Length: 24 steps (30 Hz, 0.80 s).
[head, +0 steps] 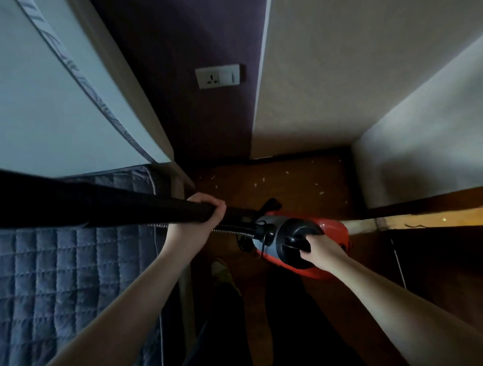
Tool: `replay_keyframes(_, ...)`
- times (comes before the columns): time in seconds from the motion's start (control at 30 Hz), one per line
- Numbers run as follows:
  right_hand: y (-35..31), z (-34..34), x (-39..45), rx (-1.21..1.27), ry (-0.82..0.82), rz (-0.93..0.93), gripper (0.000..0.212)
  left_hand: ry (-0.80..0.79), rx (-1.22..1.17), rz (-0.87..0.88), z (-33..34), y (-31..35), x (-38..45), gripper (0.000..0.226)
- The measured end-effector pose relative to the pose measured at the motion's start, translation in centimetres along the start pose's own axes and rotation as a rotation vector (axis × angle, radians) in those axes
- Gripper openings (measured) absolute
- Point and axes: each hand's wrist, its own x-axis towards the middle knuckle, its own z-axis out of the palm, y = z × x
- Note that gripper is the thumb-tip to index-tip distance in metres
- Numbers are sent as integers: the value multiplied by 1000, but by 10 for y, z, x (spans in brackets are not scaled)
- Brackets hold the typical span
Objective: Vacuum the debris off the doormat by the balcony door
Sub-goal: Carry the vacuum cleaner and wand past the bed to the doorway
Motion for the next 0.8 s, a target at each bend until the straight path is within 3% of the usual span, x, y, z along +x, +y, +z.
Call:
replay_keyframes(0.17,10,-19,-62,-76,98,-34,44,-11,-8,27,-4,21,-68,5)
replay_keyframes(0.37,34,-14,-104,-117,156,-112,44,147,-91,40,14,36,-130,6)
replay_keyframes(0.57,65,-8,-130,-135,77,-190,41,360,-120,24,49,49,-203,7)
replay_keyframes(0.8,84,-1,-161,-226,4,-303,29,376,1,6,77,58,-281,5)
